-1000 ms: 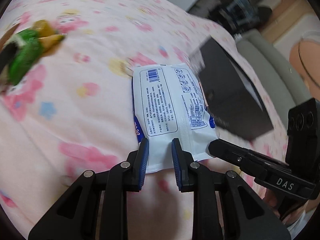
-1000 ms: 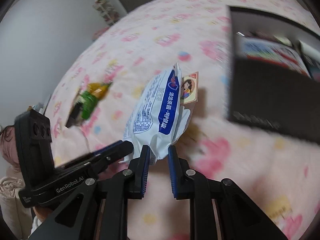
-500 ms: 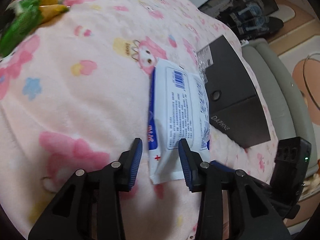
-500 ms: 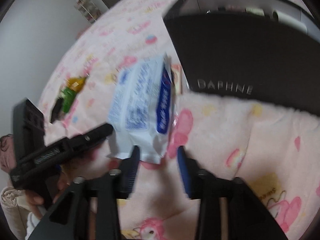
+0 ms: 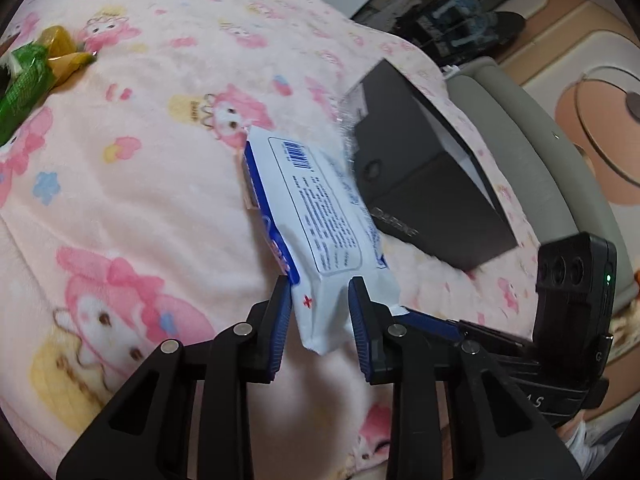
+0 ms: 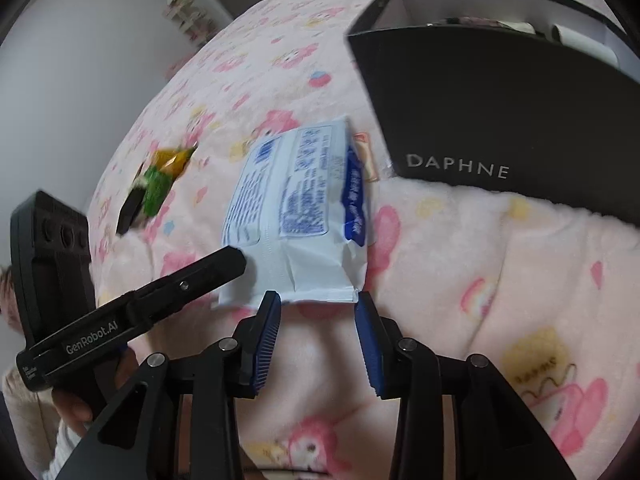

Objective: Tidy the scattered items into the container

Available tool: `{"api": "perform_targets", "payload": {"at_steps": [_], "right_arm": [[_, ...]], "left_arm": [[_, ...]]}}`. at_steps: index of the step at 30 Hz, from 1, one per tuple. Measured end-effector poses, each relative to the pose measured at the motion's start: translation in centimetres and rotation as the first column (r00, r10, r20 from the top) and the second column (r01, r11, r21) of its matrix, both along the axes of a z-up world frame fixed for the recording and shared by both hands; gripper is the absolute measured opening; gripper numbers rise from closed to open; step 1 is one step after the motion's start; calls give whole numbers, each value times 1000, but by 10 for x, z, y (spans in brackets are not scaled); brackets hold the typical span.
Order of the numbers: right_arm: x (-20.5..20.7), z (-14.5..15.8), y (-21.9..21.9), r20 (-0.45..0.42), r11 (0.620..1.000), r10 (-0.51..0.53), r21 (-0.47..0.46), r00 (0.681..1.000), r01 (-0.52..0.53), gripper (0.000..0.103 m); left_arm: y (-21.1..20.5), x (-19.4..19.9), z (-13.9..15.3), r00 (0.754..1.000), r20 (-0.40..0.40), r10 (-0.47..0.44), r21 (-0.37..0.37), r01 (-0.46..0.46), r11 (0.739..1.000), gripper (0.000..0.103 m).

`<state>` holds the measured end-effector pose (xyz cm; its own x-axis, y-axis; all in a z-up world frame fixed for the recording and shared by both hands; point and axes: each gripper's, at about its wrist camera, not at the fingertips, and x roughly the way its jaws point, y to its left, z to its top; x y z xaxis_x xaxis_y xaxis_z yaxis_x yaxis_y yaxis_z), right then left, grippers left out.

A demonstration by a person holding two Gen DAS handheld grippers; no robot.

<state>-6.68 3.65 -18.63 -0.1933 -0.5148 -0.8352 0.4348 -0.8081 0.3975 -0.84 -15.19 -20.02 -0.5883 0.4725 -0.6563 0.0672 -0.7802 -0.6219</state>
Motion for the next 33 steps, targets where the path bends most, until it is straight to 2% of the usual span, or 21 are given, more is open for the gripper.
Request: {"api": "perform_targets", "payload": {"at_steps": [2,4,5,12,15,17,21,23,26,29,33], "right_arm": [[7,3,-1,-9,997,55,61,998,-54,36],[16,6,0,-27,986,105,132,994,-100,36],[16,9,4,-38,986,104,135,994,-98,36],[-8,23,30,-60,999,-5,48,998,8,36],[-21,15,27,-26,1000,-27,7,999,27,36],[-26,9,23,-19,999,-38,10,999,38,36],[-26,-7,14,5,999,-35,20,999,35,36],[-24,-14,11,24,999,-31,17,999,31,36],[-18,-18,15,23,998,-59,-2,998,59,36],[-15,-18,24,49,996,-76,-41,996,78,36],[-10,-18,35,70,991,-95,-82,993,101,36]], "left_arm": [[3,5,-1,1000,7,-30,46,30,998,27],[3,9,-4,999,27,-22,60,20,998,28],[0,9,-4,1000,31,-3,59,1,998,28],[-19,-9,-9,996,49,72,85,-76,993,30],[-15,-26,-13,996,69,51,61,-55,997,39],[-9,-38,-20,995,91,39,38,-42,998,52],[2,-52,-28,994,105,19,5,-20,1000,52],[7,-52,-24,996,92,5,-16,-3,1000,44],[13,-43,-12,998,61,6,-88,-1,996,29],[20,-32,5,1000,22,11,-122,-8,993,24],[41,-17,34,999,-46,-6,-176,-2,984,24]]}}
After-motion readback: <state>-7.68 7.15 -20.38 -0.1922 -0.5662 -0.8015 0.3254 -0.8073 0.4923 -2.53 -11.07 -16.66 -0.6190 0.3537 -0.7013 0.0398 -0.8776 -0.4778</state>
